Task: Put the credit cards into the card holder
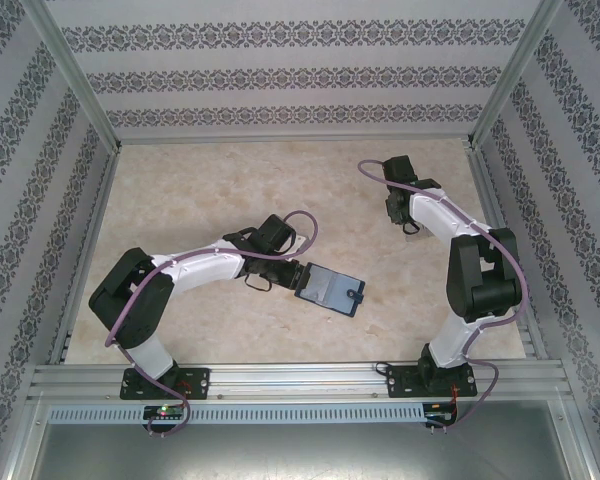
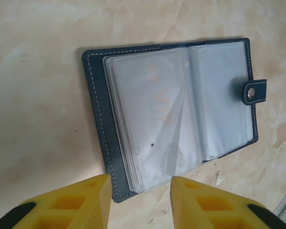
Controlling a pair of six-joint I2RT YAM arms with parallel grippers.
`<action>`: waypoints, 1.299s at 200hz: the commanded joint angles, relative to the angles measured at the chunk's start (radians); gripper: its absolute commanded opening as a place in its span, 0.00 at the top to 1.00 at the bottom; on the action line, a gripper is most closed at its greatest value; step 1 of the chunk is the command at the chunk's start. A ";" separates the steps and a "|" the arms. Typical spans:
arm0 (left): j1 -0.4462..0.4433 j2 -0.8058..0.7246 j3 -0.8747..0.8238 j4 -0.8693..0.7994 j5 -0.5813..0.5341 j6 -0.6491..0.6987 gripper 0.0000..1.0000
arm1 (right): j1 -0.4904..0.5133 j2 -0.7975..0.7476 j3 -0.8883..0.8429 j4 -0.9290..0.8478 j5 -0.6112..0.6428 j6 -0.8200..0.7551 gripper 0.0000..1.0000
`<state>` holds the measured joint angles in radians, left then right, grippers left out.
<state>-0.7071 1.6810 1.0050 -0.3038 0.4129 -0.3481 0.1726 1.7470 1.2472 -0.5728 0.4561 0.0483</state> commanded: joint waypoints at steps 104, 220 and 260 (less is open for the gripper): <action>-0.005 -0.005 0.009 -0.022 -0.004 -0.015 0.62 | -0.006 -0.055 -0.012 0.003 0.033 -0.016 0.92; -0.005 -0.021 -0.004 -0.017 0.019 -0.023 0.62 | -0.007 -0.135 -0.013 -0.038 -0.118 0.057 1.00; -0.002 -0.035 -0.006 -0.015 0.081 -0.043 0.62 | 0.014 -0.341 -0.173 0.038 -0.291 0.216 1.00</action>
<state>-0.7071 1.6798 1.0042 -0.3042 0.4419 -0.3599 0.1726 1.5349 1.1717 -0.5667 0.2951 0.1402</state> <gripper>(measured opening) 0.382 0.055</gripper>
